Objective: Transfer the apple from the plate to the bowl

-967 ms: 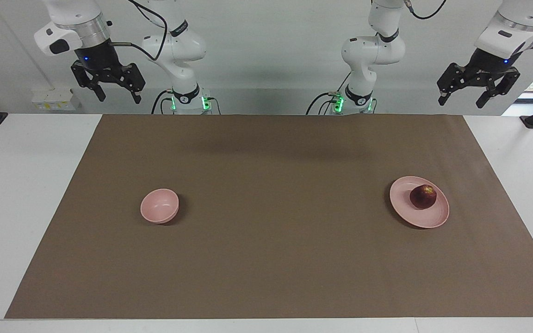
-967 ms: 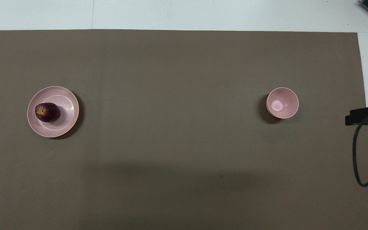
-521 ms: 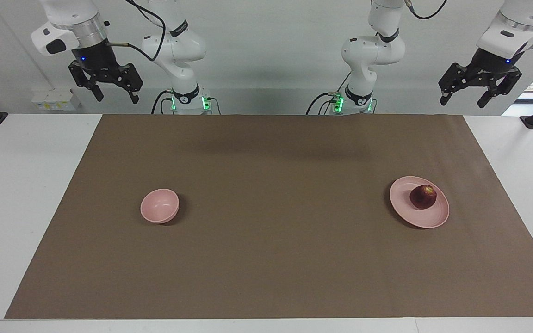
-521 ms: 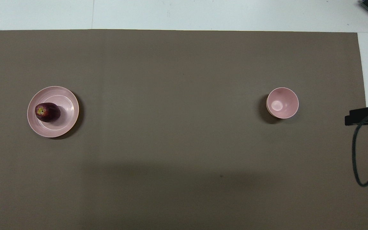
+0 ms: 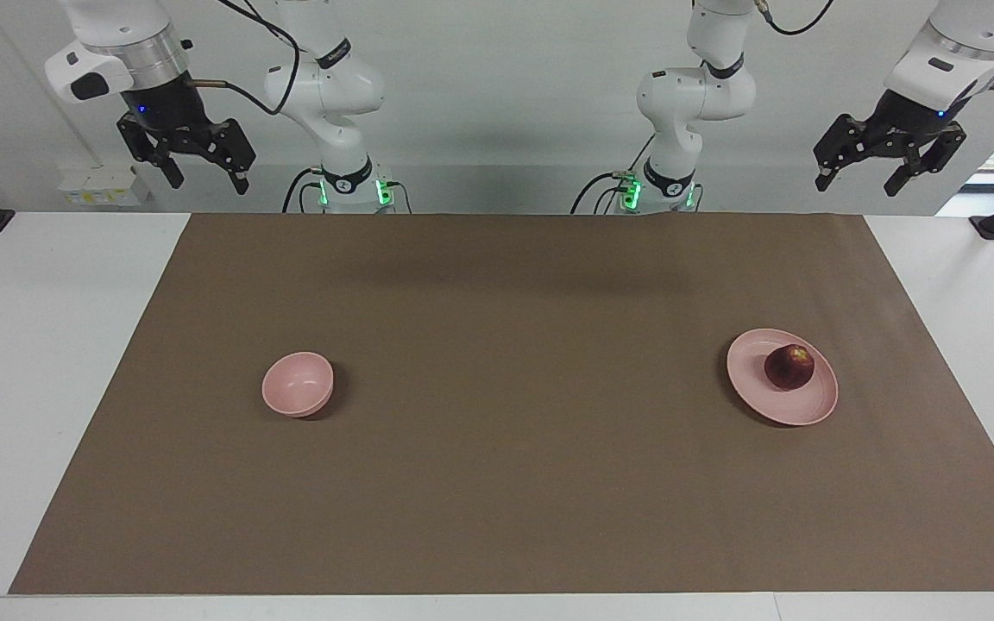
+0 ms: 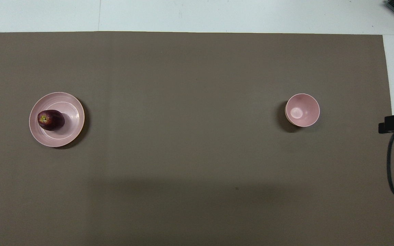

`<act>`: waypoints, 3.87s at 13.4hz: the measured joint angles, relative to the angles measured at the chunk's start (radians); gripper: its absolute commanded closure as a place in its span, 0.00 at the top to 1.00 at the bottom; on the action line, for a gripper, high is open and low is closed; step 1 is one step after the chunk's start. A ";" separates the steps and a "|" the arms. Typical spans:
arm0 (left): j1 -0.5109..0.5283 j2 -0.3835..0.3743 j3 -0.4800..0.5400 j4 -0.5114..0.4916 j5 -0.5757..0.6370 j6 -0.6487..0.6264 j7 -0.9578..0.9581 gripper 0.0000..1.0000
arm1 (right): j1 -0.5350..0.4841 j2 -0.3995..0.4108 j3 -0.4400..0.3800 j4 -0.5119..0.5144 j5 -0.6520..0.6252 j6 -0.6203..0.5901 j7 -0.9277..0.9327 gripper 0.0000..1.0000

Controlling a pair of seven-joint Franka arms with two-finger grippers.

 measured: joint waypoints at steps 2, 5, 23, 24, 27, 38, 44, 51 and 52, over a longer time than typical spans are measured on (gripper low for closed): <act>0.000 -0.002 0.002 -0.017 0.000 0.038 0.000 1.00 | 0.000 0.000 0.000 0.000 0.000 0.000 0.000 1.00; 0.000 -0.009 0.003 -0.084 0.000 0.115 0.001 1.00 | 0.000 0.000 0.001 0.000 0.001 0.000 0.000 1.00; 0.081 0.055 0.012 -0.617 0.000 0.815 0.021 1.00 | 0.004 0.000 0.018 0.002 0.003 0.000 0.000 1.00; 0.081 0.078 0.011 -0.634 0.000 0.859 0.021 1.00 | 0.004 0.000 0.017 0.002 0.003 0.000 0.000 1.00; 0.081 0.153 0.009 -0.668 0.000 0.970 0.021 1.00 | 0.004 0.000 0.017 0.003 0.003 0.000 0.000 1.00; 0.081 0.211 0.006 -0.711 0.000 1.070 0.021 0.00 | 0.003 0.000 0.014 0.003 0.003 0.000 0.000 1.00; 0.063 0.129 -0.020 -0.705 -0.030 0.988 0.022 0.00 | 0.009 -0.001 0.022 0.003 0.003 -0.005 -0.016 1.00; -0.054 0.060 -0.046 -0.662 -0.412 0.854 0.021 0.00 | 0.103 0.034 0.030 -0.118 0.070 0.155 -0.183 1.00; -0.057 0.060 -0.060 -0.662 -0.505 0.854 0.023 0.00 | 0.128 0.043 0.031 -0.147 0.082 0.180 -0.184 1.00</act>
